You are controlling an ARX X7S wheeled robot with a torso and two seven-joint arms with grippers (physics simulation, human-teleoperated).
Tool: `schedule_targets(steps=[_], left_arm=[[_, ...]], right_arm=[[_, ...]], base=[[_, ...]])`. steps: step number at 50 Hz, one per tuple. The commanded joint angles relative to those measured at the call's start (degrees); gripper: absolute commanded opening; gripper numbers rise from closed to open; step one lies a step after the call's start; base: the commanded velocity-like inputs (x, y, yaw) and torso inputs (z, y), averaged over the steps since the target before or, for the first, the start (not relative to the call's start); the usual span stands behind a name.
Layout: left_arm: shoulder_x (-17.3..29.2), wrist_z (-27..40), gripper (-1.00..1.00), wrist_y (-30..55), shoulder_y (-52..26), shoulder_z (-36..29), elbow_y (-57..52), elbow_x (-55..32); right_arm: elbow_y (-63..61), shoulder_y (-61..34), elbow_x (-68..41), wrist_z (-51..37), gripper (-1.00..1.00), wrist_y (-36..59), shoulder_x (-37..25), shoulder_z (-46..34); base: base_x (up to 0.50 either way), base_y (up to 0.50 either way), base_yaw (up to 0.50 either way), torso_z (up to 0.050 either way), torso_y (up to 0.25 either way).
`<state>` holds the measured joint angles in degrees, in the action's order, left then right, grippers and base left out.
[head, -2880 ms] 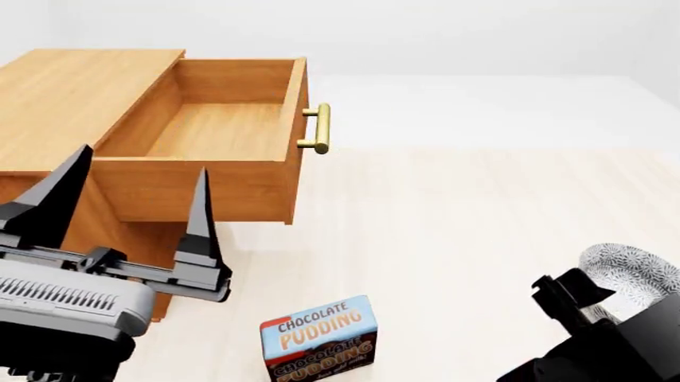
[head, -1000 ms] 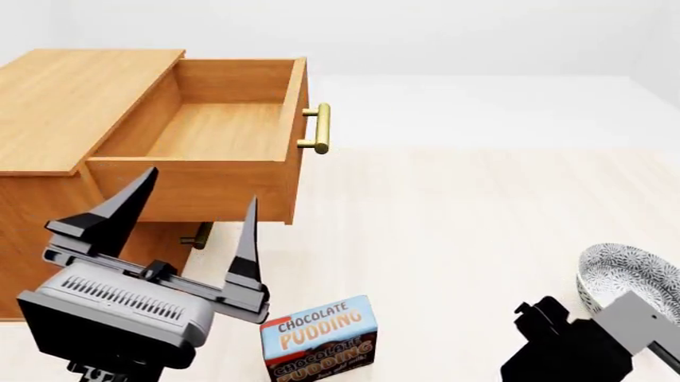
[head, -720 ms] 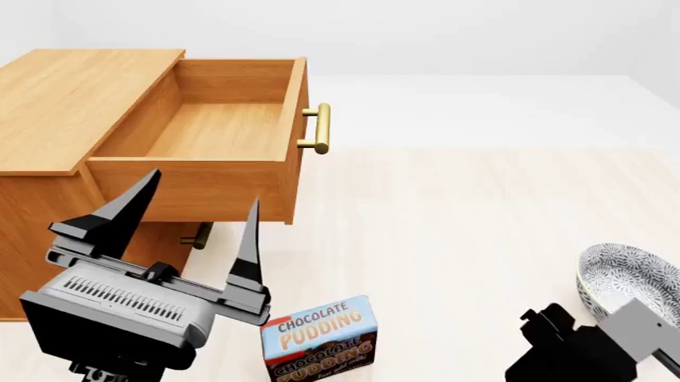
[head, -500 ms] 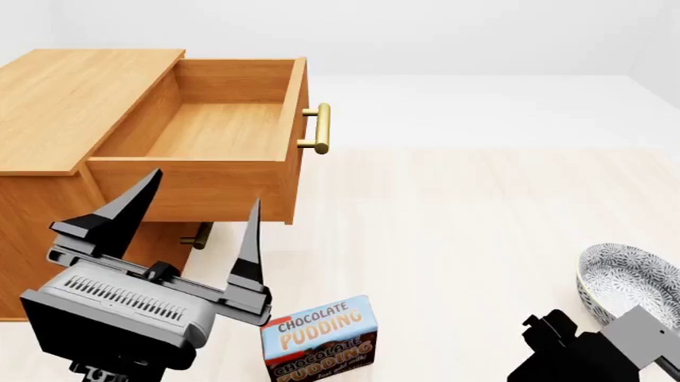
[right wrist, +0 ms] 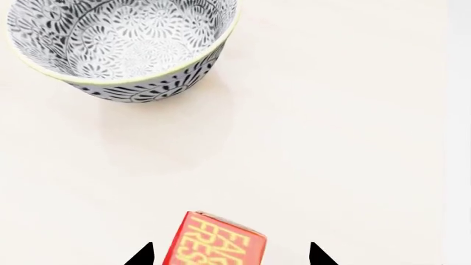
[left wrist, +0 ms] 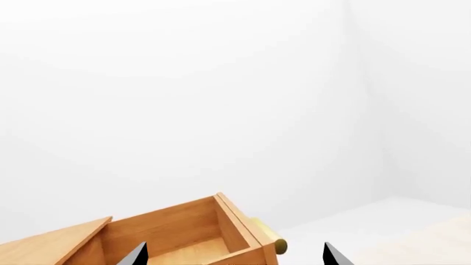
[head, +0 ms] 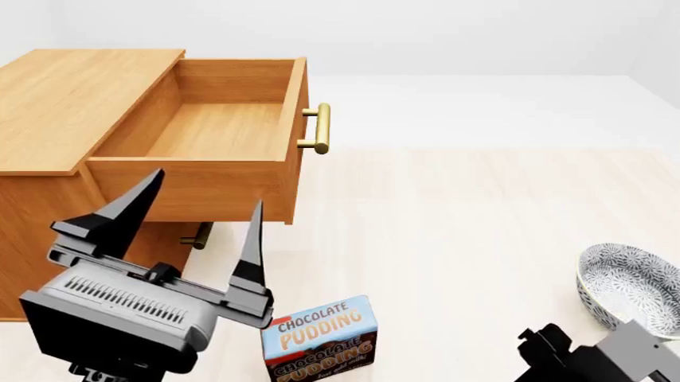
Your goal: Put the butter at the back in the top drawer of the cabinet and close it.
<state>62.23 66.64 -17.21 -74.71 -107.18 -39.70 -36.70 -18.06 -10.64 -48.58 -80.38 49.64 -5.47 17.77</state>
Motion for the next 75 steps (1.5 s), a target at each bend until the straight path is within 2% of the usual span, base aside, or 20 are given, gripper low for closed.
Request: schedule_targets(steps=[1,45,46,67,75], left_arm=[[0.03,-0.02,1.0,0.17,0.34,0.14,-0.13,0.13],[-0.52,-0.3,1.0,0.48,1.99,0.68,1.12,0.16],[-0.5,-0.29,1.0,0.49,2.0,0.71,1.1,0.16],[-0.32,-0.41,1.0,0.54,2.63,1.0,1.02,0.28],[-1.14,-0.07,1.0,0.49,3.44,0.98,1.39,0.57]], right_arm=[[2.24,0.55,-0.11,1.21,1.0,-1.08,0.02,-0.36],[13.03,0.0,-0.66,7.71,1.0,-6.86,-0.53,-1.59],[12.93,0.07,-0.63,7.61,-1.0,-6.99,-0.5,-1.6],[9.11,0.89,-1.86,5.6,-1.0,-6.57,-0.93,-2.5],[1.15,0.37,-0.13,6.85,-1.0,-4.94,-3.68,-8.13]], base=[[0.0,0.0,0.0,0.0,0.0],[0.0,0.0,0.0,0.0,0.0],[0.0,0.0,0.0,0.0,0.0],[0.0,0.0,0.0,0.0,0.0],[0.0,0.0,0.0,0.0,0.0]])
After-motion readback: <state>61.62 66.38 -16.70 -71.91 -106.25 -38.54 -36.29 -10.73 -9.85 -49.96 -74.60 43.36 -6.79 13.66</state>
